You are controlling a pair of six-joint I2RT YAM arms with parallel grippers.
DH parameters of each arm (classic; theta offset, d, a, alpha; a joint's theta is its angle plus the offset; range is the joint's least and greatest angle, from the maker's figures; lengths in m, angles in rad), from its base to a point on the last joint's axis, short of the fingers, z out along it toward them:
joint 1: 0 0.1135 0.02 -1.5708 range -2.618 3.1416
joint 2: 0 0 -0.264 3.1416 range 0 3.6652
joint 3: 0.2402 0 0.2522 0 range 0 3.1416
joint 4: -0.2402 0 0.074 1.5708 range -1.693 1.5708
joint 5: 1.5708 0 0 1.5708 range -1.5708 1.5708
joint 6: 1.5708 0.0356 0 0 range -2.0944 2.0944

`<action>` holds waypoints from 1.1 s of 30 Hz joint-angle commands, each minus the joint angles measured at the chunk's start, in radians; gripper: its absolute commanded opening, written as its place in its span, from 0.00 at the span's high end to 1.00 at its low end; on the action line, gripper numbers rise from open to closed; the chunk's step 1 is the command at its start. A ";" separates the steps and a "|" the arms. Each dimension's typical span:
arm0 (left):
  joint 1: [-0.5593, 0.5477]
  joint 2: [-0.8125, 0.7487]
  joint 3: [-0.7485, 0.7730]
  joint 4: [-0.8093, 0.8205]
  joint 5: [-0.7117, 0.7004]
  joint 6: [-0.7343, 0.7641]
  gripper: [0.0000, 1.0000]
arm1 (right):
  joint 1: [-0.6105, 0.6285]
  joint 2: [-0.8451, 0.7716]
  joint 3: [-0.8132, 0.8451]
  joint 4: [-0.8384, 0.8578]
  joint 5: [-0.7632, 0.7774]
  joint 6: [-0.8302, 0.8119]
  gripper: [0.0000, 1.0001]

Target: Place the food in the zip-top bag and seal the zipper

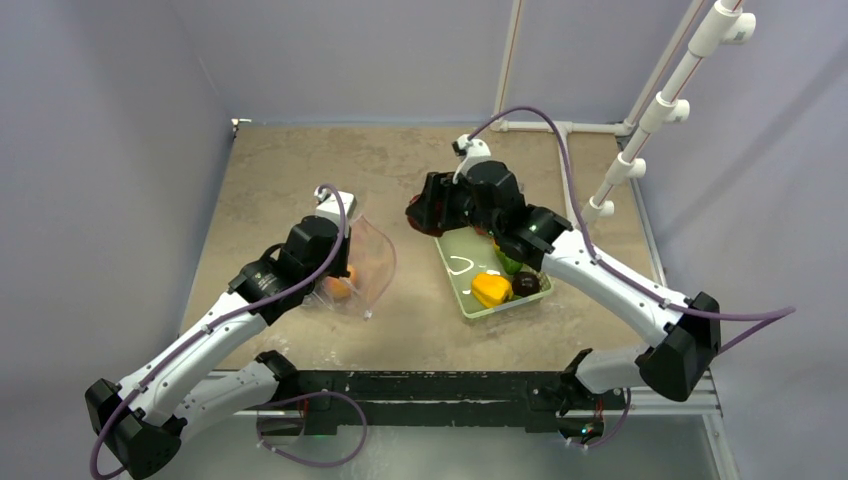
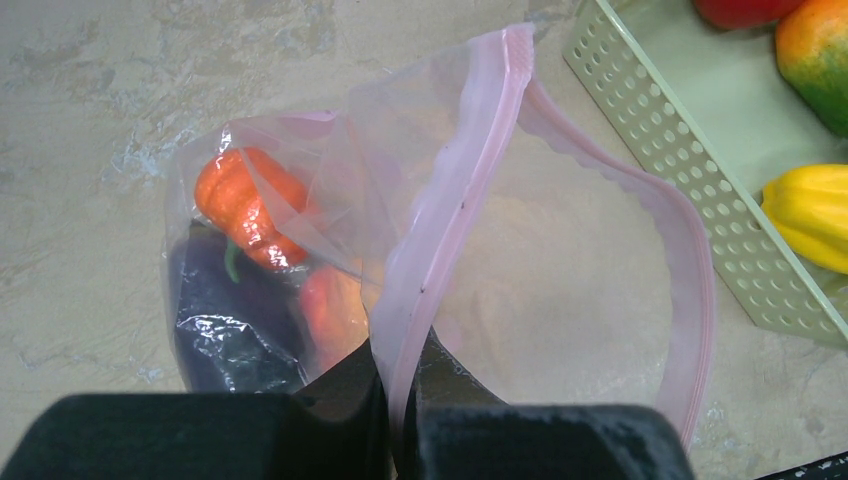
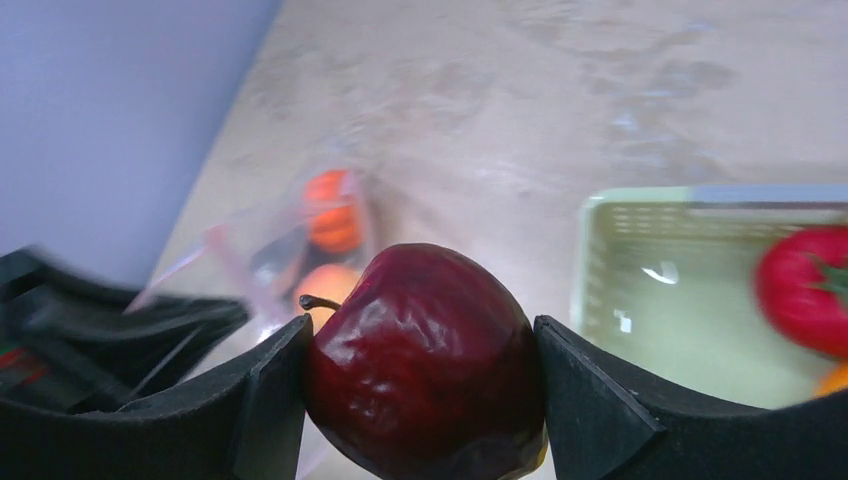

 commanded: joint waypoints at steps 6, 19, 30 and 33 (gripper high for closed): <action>0.003 -0.015 -0.010 0.042 -0.016 -0.001 1.00 | 0.098 -0.039 0.021 0.177 -0.225 -0.021 0.75; 0.002 -0.031 -0.013 0.045 -0.019 -0.008 1.00 | 0.222 0.068 0.007 0.276 -0.274 0.012 0.75; 0.002 -0.039 -0.013 0.046 -0.015 -0.008 1.00 | 0.247 0.150 0.005 0.273 -0.134 0.055 0.59; 0.002 -0.042 -0.013 0.047 -0.013 -0.007 1.00 | 0.247 0.176 0.020 0.245 -0.099 0.077 0.55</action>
